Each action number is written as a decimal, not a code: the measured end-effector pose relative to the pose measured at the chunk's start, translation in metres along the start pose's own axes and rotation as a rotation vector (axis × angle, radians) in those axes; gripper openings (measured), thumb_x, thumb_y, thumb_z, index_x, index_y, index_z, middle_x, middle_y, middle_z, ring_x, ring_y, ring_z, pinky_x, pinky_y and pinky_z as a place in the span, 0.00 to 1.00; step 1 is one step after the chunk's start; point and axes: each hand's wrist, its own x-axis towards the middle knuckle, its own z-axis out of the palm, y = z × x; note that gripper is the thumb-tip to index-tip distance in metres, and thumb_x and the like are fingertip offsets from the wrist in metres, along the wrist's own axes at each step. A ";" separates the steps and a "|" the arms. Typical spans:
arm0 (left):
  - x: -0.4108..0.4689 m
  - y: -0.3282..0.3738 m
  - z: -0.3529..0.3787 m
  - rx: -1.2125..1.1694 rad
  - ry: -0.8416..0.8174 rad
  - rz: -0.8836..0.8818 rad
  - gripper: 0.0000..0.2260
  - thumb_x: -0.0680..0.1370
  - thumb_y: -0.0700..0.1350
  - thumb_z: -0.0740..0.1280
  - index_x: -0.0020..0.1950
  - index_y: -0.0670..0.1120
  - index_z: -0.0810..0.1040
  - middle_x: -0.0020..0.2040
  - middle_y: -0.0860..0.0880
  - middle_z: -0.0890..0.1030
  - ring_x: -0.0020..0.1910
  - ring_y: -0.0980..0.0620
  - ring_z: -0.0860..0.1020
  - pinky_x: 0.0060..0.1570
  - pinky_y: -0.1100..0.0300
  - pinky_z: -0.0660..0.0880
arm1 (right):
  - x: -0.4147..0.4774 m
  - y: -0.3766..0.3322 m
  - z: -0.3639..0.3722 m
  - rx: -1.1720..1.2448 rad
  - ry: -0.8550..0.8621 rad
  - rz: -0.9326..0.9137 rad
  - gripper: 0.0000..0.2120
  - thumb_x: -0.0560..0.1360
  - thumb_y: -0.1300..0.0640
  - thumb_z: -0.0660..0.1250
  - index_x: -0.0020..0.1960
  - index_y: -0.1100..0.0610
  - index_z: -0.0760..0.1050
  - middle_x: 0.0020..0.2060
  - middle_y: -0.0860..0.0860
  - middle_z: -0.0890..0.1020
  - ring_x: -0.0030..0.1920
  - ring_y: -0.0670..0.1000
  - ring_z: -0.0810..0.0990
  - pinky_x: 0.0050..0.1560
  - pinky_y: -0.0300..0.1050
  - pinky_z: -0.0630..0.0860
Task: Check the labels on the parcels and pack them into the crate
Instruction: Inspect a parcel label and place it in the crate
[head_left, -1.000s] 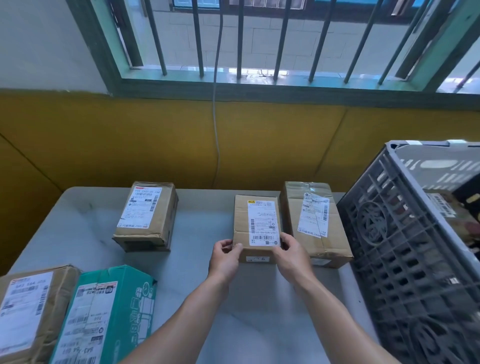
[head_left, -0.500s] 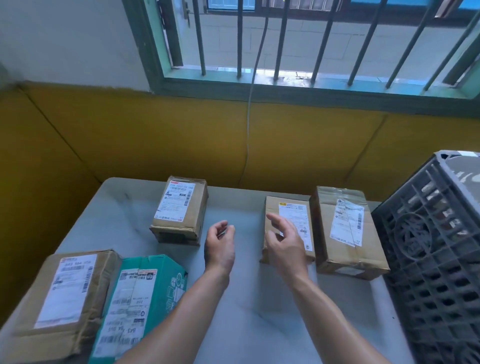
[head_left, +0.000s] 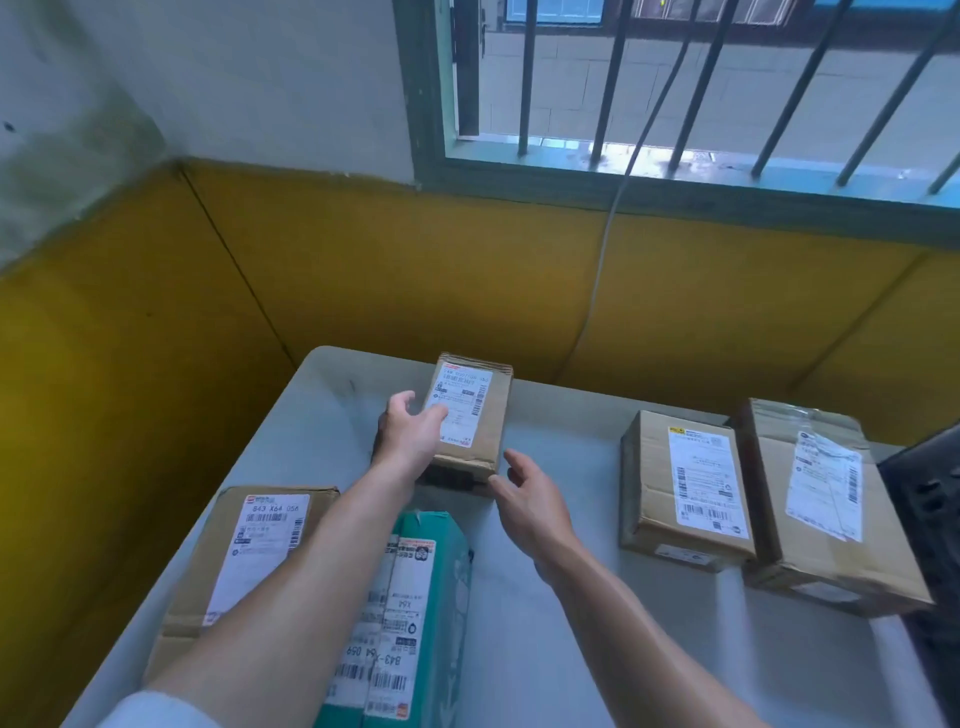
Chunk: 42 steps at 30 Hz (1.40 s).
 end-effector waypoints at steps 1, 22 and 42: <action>0.002 -0.003 -0.003 0.056 -0.029 -0.020 0.27 0.83 0.53 0.65 0.80 0.51 0.61 0.75 0.47 0.72 0.62 0.48 0.75 0.54 0.56 0.71 | 0.000 -0.001 0.005 0.010 -0.006 0.005 0.22 0.83 0.53 0.62 0.76 0.48 0.66 0.73 0.48 0.73 0.68 0.50 0.74 0.46 0.33 0.73; -0.012 -0.001 0.000 -0.167 -0.300 0.129 0.14 0.83 0.56 0.65 0.68 0.57 0.70 0.69 0.47 0.74 0.66 0.50 0.74 0.51 0.61 0.74 | -0.014 -0.005 -0.010 0.357 0.205 -0.068 0.22 0.80 0.66 0.60 0.65 0.44 0.77 0.55 0.38 0.84 0.57 0.38 0.79 0.49 0.29 0.73; -0.146 0.008 0.071 -0.561 -0.428 0.206 0.14 0.84 0.51 0.64 0.70 0.57 0.71 0.64 0.50 0.82 0.65 0.50 0.79 0.68 0.49 0.76 | -0.090 0.016 -0.123 0.612 0.238 -0.242 0.24 0.75 0.46 0.72 0.70 0.41 0.72 0.58 0.41 0.84 0.54 0.41 0.82 0.51 0.44 0.76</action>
